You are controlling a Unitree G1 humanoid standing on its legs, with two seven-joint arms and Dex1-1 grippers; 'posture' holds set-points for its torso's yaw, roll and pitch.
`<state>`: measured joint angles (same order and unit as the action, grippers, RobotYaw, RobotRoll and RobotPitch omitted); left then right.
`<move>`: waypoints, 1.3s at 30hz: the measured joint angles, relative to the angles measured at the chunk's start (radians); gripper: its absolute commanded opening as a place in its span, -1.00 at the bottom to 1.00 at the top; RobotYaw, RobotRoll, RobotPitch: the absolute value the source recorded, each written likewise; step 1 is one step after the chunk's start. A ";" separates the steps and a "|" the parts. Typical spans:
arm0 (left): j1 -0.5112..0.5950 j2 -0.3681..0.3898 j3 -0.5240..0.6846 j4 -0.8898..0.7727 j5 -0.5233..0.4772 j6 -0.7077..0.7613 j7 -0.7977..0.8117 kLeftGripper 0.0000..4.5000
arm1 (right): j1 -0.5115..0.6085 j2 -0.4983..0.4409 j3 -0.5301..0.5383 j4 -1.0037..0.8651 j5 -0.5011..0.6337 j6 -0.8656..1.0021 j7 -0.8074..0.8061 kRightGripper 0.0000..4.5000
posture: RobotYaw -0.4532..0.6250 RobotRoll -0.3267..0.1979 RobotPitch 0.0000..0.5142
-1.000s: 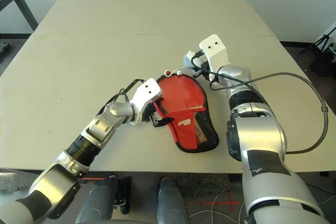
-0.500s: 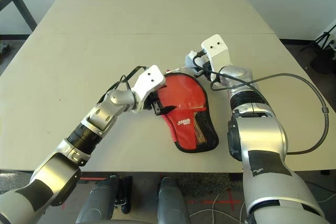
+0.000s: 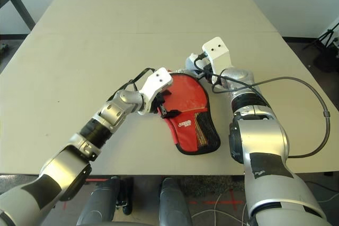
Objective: Store the ping-pong paddle in its case and zip it.
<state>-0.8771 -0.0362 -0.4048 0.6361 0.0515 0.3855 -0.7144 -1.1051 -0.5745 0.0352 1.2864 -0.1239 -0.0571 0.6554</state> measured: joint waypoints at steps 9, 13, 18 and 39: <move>-0.003 -0.005 -0.001 0.004 0.007 0.007 -0.008 1.00 | 0.000 -0.036 0.000 0.000 -0.006 -0.003 0.001 -0.81 | -0.31 0.25 -0.34; 0.005 -0.004 -0.004 -0.008 0.007 0.011 -0.010 1.00 | -0.001 -0.080 0.000 0.003 -0.017 -0.003 -0.011 -0.81 | -0.31 0.25 -0.34; 0.013 -0.004 -0.004 -0.022 0.009 0.018 -0.010 1.00 | -0.001 -0.115 0.000 0.010 -0.032 -0.002 -0.018 -0.81 | -0.30 0.25 -0.32; 0.003 -0.014 0.003 0.006 0.009 0.002 -0.004 1.00 | 0.218 -0.444 0.022 -0.171 0.080 0.046 0.906 -0.81 | -0.38 0.25 -0.34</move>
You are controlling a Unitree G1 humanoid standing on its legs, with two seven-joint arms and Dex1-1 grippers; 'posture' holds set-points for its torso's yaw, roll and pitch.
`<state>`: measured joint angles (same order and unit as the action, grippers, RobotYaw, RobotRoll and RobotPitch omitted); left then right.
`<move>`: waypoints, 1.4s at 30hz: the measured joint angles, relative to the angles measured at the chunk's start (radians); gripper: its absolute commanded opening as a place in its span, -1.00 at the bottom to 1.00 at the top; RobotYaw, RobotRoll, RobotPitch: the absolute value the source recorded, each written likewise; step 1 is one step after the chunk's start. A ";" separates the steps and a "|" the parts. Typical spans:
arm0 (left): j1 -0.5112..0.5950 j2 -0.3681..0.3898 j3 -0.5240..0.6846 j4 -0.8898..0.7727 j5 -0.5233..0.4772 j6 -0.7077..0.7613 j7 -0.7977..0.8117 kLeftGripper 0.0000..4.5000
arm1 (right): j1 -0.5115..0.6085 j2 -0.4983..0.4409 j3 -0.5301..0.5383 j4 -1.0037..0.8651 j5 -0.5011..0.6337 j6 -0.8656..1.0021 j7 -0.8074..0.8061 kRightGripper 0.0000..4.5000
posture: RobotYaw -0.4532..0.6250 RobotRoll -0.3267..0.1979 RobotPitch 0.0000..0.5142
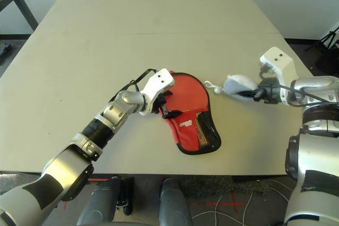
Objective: Store the ping-pong paddle in its case and zip it.
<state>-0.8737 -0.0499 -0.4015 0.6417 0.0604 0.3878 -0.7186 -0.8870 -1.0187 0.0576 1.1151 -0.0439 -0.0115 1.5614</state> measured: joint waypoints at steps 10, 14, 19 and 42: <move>-0.012 -0.001 0.015 0.045 0.001 -0.028 0.001 1.00 | 0.344 -0.230 0.210 -0.475 0.409 0.180 0.039 -0.81 | -0.40 0.25 -0.36; -0.015 -0.002 0.024 0.064 0.002 -0.043 0.004 1.00 | 0.451 -0.307 0.258 -0.635 0.509 0.204 0.039 -0.81 | -0.41 0.25 -0.37; -0.022 -0.002 0.029 0.084 0.005 -0.060 0.005 1.00 | 0.480 -0.335 0.271 -0.702 0.549 0.204 0.037 -0.82 | -0.40 0.25 -0.40; 0.066 0.277 0.330 -0.560 -0.140 0.208 0.065 1.00 | 0.001 -0.077 -0.082 0.011 0.419 0.226 -0.169 0.99 | -0.30 0.25 -0.41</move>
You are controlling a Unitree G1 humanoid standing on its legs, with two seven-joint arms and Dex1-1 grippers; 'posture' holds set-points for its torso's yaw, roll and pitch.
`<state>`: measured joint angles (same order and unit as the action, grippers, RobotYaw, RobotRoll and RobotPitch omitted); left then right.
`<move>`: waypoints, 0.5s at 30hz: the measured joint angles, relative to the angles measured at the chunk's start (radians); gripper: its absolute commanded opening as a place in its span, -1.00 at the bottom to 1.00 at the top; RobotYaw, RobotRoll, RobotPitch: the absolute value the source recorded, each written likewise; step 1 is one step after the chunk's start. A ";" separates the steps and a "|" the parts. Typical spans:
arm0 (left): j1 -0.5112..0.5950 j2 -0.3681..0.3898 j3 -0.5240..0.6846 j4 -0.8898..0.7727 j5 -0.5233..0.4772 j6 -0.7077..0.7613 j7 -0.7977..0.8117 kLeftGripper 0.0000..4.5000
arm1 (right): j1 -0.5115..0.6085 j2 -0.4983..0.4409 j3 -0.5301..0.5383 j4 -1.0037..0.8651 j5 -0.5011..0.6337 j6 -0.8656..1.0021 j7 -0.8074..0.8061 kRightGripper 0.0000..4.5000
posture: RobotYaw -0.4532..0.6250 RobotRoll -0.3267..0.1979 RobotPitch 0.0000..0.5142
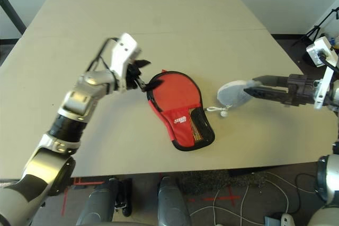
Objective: Store the ping-pong paddle in its case and zip it.
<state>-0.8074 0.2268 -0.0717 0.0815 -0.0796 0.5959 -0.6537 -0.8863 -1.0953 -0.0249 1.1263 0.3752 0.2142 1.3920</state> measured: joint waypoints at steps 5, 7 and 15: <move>0.047 0.044 0.170 0.003 -0.017 -0.042 0.152 1.00 | 0.004 0.063 -0.089 0.072 -0.049 -0.223 -0.320 0.99 | -0.26 0.25 -0.41; 0.080 0.048 0.220 0.019 -0.019 -0.095 0.221 1.00 | 0.006 0.073 -0.120 0.093 -0.070 -0.293 -0.437 0.99 | -0.26 0.25 -0.41; 0.191 0.061 0.409 0.150 -0.035 -0.291 0.469 1.00 | 0.069 0.141 -0.213 0.139 -0.103 -0.390 -0.698 0.99 | -0.24 0.25 -0.39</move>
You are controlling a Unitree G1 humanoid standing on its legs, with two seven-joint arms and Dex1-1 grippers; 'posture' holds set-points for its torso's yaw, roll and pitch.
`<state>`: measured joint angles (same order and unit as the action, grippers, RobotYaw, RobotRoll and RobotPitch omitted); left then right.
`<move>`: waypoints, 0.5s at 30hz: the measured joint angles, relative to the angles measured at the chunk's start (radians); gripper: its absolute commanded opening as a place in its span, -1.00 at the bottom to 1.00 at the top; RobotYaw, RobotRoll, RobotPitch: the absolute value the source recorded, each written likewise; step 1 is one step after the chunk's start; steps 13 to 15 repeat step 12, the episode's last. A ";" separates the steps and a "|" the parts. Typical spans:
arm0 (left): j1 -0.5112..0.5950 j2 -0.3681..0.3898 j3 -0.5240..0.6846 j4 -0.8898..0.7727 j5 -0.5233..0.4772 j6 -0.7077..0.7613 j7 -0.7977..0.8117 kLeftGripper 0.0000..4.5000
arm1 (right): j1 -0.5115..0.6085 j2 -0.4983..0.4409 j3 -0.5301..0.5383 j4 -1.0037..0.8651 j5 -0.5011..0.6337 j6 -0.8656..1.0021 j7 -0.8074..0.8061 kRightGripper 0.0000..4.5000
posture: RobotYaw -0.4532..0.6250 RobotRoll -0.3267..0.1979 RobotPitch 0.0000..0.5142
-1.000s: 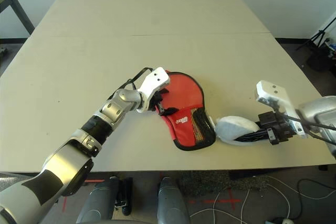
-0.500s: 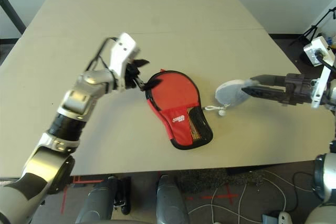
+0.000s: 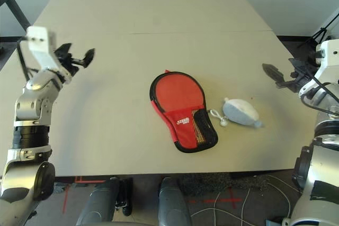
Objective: Store the ping-pong paddle in its case and zip it.
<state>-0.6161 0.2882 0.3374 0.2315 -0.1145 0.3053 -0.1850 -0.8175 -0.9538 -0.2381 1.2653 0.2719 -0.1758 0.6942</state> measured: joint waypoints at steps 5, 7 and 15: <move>0.059 0.008 0.012 0.044 -0.001 -0.080 0.062 1.00 | 0.011 0.027 -0.060 0.002 0.001 -0.027 -0.100 0.99 | -0.23 0.25 -0.41; 0.082 0.013 0.011 0.060 -0.001 -0.115 0.073 1.00 | 0.015 0.043 -0.076 0.002 0.001 -0.033 -0.136 0.99 | -0.22 0.25 -0.42; 0.119 0.021 0.009 0.101 -0.001 -0.181 0.084 1.00 | 0.017 0.074 -0.101 0.002 -0.002 -0.037 -0.179 0.99 | -0.22 0.25 -0.43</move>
